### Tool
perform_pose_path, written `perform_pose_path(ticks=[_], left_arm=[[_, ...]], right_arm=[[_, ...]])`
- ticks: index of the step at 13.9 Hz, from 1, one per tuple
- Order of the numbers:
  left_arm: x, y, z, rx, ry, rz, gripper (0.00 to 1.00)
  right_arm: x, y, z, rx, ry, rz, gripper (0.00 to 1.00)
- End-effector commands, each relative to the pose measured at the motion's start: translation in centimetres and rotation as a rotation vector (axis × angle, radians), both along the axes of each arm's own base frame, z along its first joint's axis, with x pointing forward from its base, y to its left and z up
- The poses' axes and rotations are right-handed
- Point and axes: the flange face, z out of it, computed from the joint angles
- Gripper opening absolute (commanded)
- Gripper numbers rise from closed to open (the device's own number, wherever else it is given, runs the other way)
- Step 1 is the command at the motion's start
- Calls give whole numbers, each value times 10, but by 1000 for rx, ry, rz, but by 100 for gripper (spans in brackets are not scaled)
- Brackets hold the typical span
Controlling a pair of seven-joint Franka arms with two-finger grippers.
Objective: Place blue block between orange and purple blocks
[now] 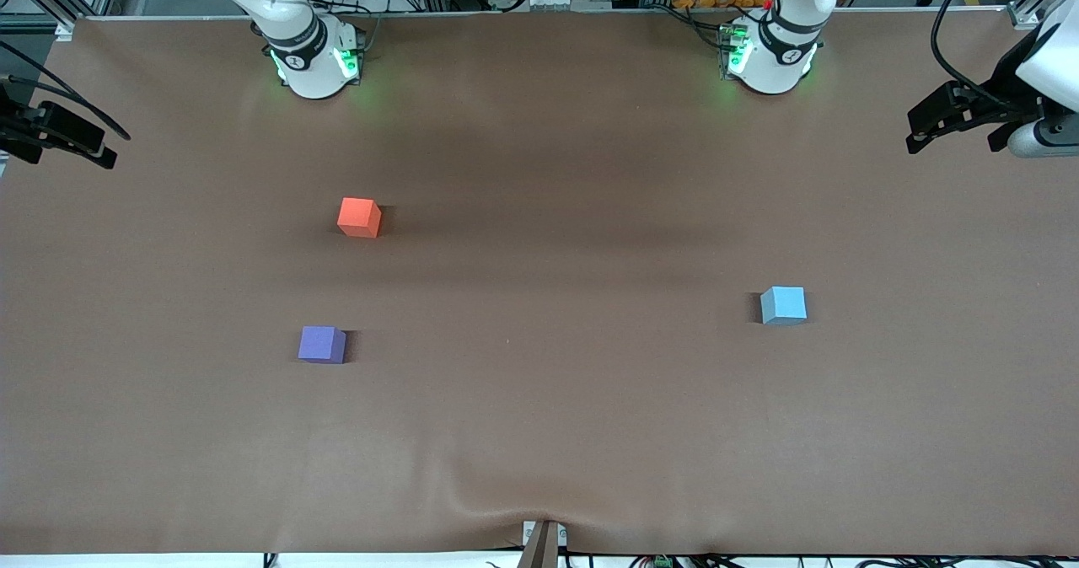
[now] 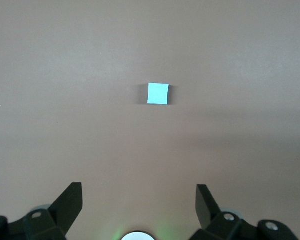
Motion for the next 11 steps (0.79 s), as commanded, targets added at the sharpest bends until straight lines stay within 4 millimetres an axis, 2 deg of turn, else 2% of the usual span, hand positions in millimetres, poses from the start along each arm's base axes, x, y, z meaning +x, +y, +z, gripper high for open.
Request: perform_pose_path(ticks=[1,11], left_arm=[[1,4,5,-17,12,-6,100],[-2,4,6,-11,10,0,100]], right_arm=[[-1,-4,3,8,3,7,100],[-1,-5,3,8,4,4,100]])
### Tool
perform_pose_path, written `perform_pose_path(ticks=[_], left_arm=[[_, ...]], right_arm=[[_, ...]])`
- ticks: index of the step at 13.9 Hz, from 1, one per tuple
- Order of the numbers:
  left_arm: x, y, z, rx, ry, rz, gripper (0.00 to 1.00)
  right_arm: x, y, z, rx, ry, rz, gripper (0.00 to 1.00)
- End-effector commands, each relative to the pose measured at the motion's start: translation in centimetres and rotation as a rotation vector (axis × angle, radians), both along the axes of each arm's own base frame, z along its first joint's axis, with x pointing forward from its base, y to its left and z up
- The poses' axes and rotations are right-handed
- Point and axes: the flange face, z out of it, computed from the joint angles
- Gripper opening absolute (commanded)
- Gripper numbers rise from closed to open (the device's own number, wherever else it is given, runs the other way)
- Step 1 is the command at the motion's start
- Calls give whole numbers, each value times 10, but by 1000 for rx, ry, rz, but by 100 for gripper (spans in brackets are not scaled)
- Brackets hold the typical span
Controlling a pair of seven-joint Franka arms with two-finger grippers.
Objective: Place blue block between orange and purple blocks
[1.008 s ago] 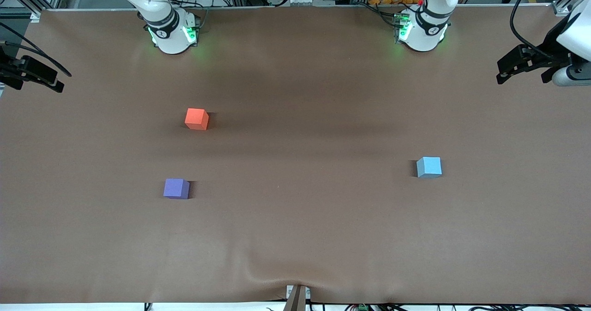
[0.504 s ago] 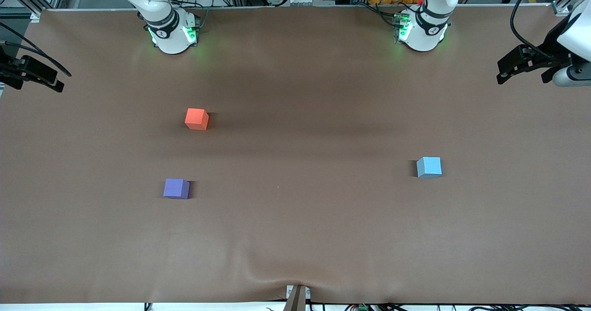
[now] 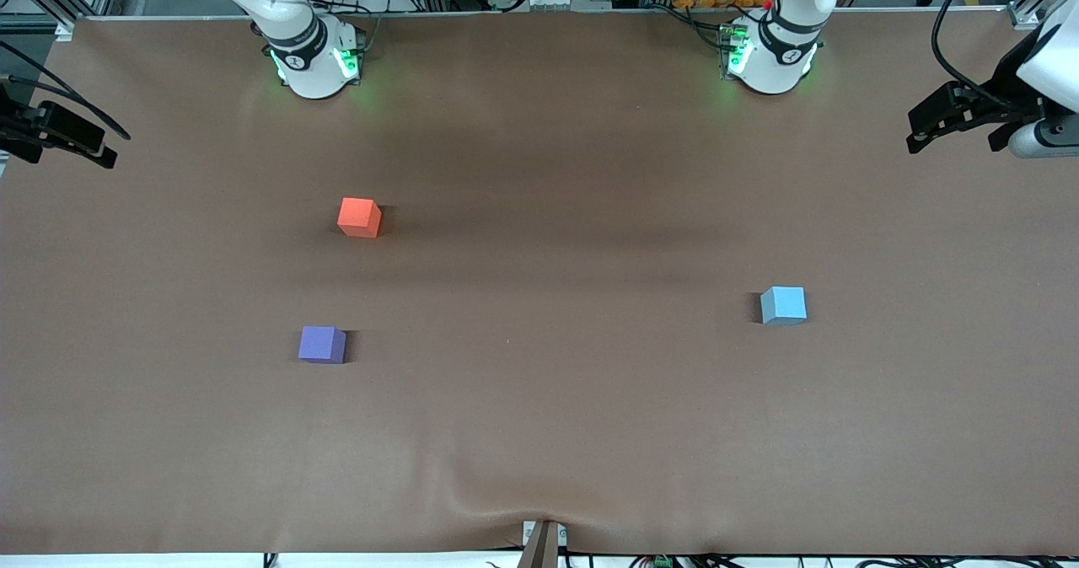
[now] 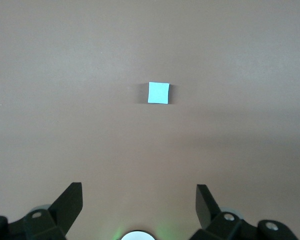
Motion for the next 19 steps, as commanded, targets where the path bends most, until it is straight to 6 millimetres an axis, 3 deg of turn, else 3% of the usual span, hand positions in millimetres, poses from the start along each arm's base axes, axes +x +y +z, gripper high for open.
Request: perform_pose_path(ticks=[1,19], left_arm=[[-1,9,7,-10,6,9,100],[-1,6,-2,-13,48,20,100]], right_arm=[[-1,-6,3,8,3,3,100],[-1,-6,3,8,3,1,100]])
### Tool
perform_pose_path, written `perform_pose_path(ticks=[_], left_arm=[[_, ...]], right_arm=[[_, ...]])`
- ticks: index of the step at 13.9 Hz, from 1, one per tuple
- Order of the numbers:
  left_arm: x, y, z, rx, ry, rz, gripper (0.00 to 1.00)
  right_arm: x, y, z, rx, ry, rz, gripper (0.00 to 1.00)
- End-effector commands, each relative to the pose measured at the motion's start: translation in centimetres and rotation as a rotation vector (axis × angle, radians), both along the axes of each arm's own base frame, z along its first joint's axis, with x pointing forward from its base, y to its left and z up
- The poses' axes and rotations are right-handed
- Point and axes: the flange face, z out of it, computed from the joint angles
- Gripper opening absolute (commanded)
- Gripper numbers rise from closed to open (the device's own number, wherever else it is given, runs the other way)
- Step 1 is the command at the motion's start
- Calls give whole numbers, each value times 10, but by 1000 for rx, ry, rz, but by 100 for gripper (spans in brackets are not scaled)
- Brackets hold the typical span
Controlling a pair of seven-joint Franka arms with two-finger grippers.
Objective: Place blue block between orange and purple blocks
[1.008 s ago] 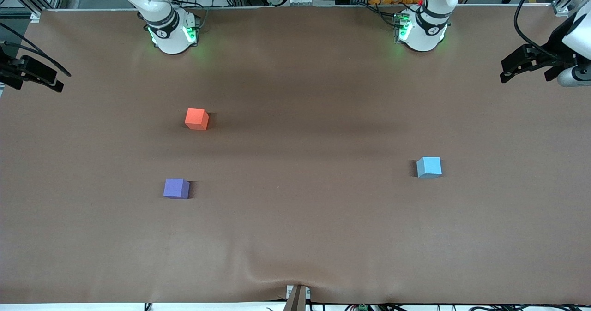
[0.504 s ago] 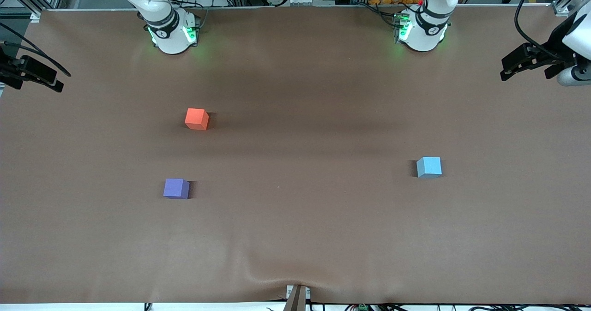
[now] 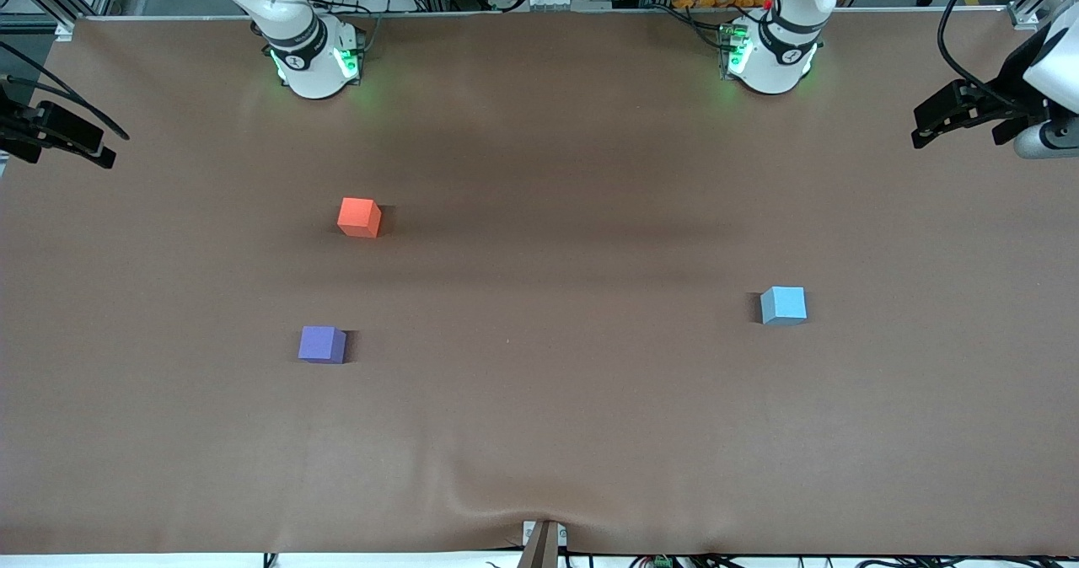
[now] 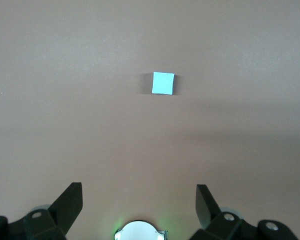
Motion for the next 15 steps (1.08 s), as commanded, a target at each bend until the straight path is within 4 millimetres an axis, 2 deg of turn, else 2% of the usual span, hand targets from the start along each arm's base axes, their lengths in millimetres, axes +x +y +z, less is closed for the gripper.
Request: perform_pose_path(ticks=[1,7,15], left_arm=[[1,-3,3,-17,6,5,100],[-1,-4,3,-14,6,15,100],[11,-3,-10,-20,10,21,100]], right_arm=[[-1,-5,3,8,3,4,100],[-1,-5,3,8,3,4,100],[-1,-6,3,8,3,2,100]])
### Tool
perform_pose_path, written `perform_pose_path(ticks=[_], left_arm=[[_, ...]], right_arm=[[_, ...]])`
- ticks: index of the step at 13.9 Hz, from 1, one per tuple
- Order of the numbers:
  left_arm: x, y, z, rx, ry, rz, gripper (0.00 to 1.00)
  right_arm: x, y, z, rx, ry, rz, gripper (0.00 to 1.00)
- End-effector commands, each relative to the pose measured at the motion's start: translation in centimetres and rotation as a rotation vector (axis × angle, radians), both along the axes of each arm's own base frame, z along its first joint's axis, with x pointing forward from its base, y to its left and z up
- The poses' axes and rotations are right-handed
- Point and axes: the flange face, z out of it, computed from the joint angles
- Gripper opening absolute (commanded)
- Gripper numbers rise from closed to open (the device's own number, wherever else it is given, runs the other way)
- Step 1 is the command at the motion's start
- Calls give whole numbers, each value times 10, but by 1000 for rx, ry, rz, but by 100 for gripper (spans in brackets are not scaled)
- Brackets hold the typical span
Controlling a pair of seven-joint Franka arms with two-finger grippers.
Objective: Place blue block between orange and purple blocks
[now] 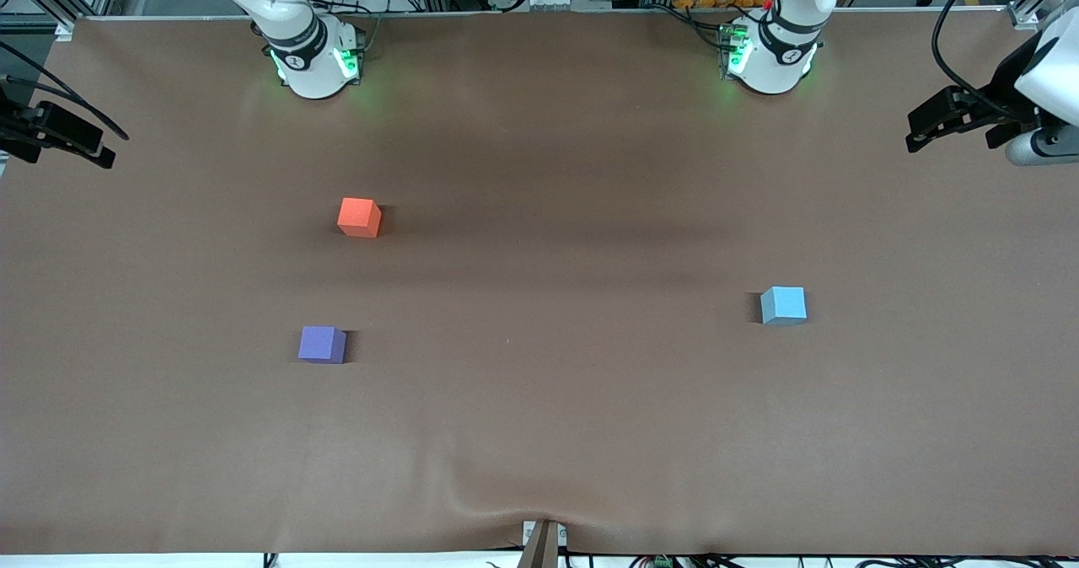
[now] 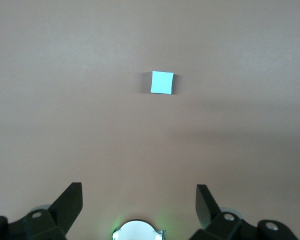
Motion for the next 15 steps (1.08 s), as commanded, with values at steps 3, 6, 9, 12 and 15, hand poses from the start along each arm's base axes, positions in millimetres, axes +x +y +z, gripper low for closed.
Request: perform_pose_path(ticks=[3,6,9,12,15], left_arm=[[17,1,-25,-24,-9,17,100],[27,-1,-53,-27,-21,13,100],[37,-2,-84,-34,-23,11,100],[47,-4,-124,-41,-15,10,100],[56,-6,-173,-51,-14,7,100]], right_arm=[[-1,-4,3,8,2,5,100],[-1,-4,3,8,2,5,100],[-1,-4,3,8,2,5,100],[-1,-4,3,8,2,5,100],[-1,-4,3,8,2,5,100]])
